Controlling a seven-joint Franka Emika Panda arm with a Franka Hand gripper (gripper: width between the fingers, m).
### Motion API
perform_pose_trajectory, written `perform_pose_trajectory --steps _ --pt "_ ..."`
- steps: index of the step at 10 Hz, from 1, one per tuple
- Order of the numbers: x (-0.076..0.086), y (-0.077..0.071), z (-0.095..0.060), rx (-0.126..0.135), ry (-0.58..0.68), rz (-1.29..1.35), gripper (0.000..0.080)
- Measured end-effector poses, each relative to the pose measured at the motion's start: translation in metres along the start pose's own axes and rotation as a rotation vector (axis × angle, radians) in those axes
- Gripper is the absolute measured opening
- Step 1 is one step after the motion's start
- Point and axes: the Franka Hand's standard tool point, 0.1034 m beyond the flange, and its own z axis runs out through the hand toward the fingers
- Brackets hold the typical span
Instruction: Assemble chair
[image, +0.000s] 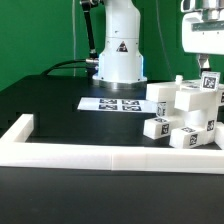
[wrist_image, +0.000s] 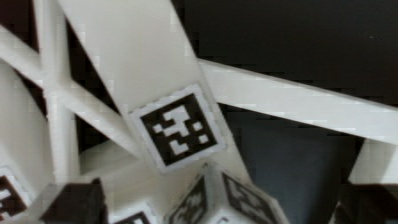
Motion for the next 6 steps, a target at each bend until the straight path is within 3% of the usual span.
perform_pose_trajectory --steps 6 --pt "0.016 0.001 0.001 -0.024 0.028 -0.628 0.0649"
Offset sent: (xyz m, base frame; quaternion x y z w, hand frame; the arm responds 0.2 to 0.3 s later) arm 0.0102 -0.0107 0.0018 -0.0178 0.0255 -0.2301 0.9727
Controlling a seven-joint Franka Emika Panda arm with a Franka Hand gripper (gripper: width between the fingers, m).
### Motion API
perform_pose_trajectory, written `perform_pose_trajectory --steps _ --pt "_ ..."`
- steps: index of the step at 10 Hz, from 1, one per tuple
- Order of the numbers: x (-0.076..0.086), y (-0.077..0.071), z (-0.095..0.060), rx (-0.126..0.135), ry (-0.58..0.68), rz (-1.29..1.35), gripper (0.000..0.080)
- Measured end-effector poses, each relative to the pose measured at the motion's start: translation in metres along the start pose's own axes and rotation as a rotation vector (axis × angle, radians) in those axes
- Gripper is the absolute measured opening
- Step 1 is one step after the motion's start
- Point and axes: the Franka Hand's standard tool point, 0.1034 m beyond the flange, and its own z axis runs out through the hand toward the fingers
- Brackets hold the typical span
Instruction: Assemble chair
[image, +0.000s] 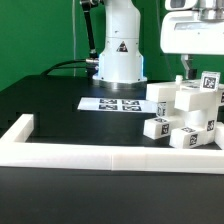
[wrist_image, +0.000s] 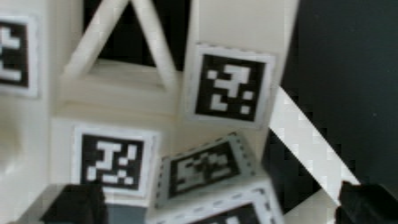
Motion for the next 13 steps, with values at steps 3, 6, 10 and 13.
perform_pose_trajectory --steps 3,6,10,13 --pt "0.0040 0.0029 -0.0006 -0.010 0.007 -0.225 0.0649" --pt "0.0037 0.0018 -0.0010 -0.021 0.014 -0.313 0.0622" --pt "0.0037 0.0017 -0.0010 -0.021 0.014 -0.286 0.0284" --pt "0.0035 0.0014 -0.0010 -0.018 0.014 -0.150 0.0286"
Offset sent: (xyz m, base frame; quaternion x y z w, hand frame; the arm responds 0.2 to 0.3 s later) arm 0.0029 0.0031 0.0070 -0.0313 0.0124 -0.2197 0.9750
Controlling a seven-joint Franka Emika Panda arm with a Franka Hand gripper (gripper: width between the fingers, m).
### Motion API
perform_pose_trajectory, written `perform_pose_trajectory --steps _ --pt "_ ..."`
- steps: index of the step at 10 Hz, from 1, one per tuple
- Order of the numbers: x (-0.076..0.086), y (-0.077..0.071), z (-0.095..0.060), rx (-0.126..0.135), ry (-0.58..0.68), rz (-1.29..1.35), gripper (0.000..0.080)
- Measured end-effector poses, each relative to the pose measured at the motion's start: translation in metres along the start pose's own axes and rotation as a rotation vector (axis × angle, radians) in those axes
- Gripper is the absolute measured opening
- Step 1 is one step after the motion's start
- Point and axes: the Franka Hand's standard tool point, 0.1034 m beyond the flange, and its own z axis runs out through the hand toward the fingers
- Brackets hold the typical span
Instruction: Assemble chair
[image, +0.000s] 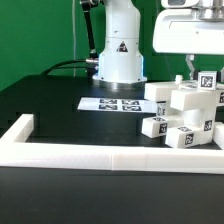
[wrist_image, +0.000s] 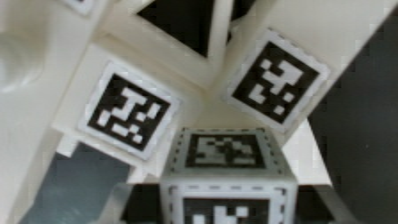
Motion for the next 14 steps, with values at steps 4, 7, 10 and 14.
perform_pose_trajectory --steps 4,7,10,14 --pt "-0.0005 -0.0006 0.0001 0.004 -0.003 0.263 0.0288" --pt "-0.0012 -0.0013 0.0003 0.008 -0.007 0.441 0.0288" --pt "-0.0021 -0.0024 0.0005 0.012 -0.014 0.599 0.0288" --pt "-0.0037 -0.0044 0.0005 0.022 -0.029 0.842 0.0288"
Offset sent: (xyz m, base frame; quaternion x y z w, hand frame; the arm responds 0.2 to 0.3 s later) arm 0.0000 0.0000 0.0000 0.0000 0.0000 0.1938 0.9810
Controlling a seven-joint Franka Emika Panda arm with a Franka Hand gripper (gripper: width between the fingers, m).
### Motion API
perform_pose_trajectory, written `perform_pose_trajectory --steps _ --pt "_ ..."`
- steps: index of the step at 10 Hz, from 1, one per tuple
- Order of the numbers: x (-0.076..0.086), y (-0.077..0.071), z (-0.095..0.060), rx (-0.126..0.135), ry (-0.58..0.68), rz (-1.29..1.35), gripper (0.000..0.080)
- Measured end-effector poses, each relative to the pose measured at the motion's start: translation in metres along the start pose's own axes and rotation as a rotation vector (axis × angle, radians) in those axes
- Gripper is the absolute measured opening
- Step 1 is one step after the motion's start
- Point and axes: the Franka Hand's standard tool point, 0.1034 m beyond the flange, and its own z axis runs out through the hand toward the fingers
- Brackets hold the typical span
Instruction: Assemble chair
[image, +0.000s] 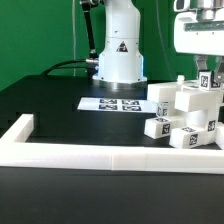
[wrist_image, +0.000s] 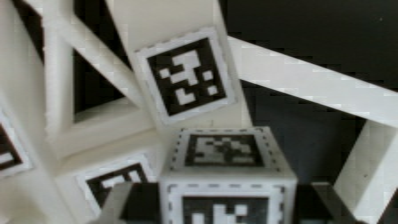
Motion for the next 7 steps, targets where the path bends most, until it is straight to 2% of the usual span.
perform_pose_trajectory --steps 7 --pt "-0.0041 -0.0002 0.0004 0.001 -0.020 0.387 0.0288"
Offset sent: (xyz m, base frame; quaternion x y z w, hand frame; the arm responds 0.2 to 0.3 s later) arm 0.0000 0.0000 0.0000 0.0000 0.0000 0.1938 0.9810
